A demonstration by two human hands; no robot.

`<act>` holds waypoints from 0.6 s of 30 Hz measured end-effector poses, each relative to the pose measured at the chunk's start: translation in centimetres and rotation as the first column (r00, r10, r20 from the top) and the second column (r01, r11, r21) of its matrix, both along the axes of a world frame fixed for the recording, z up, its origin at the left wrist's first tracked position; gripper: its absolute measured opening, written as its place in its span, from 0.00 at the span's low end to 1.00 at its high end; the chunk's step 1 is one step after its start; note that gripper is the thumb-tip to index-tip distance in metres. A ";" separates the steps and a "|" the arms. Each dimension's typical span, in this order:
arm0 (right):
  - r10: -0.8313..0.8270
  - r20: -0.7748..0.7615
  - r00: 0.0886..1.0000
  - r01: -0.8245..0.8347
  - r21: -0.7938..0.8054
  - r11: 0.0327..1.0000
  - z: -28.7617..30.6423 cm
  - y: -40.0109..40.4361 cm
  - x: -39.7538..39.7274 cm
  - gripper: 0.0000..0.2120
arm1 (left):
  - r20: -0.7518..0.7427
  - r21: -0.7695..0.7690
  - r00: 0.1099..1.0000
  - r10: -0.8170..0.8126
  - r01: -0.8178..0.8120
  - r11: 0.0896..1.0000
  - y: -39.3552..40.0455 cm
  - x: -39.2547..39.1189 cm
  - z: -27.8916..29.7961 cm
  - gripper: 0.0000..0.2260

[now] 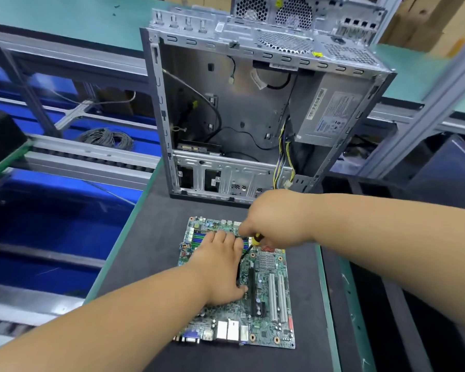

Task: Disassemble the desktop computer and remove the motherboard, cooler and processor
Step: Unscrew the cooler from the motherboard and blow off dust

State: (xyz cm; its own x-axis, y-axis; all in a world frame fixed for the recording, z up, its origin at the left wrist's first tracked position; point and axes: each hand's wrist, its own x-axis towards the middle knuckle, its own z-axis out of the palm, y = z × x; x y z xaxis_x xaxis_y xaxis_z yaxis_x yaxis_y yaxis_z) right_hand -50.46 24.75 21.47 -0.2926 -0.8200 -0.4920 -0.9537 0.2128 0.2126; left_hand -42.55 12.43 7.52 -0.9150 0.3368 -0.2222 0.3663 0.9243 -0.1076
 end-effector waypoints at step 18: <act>-0.678 0.089 0.729 0.645 -0.422 0.637 -2.3 0.1 1.2 0.20 | 0.040 -0.028 0.999 0.001 0.000 1.000 0.1 -0.4 0.6 0.43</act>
